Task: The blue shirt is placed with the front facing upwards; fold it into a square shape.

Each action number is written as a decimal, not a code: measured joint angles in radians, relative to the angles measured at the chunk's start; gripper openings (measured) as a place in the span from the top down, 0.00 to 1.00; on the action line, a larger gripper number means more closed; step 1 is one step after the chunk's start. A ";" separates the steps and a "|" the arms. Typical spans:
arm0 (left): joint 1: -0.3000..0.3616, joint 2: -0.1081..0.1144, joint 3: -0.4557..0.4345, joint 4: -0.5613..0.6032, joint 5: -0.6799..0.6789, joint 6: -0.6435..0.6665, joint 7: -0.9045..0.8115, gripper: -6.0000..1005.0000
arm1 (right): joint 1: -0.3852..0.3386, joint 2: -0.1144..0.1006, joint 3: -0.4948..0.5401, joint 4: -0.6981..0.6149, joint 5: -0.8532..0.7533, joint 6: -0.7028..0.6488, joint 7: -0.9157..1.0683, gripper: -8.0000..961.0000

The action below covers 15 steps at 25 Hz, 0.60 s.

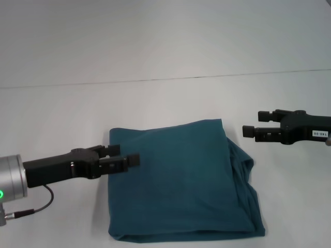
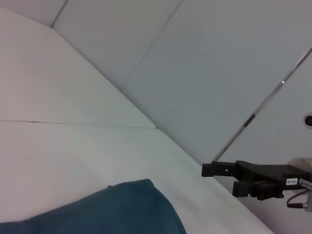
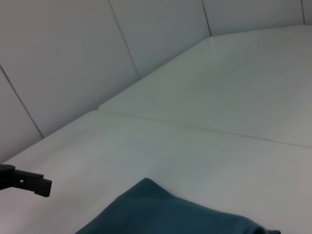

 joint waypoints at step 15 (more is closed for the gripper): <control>0.013 0.002 0.018 -0.001 0.003 0.030 0.022 0.04 | -0.010 0.002 -0.009 -0.005 -0.022 -0.061 -0.016 0.02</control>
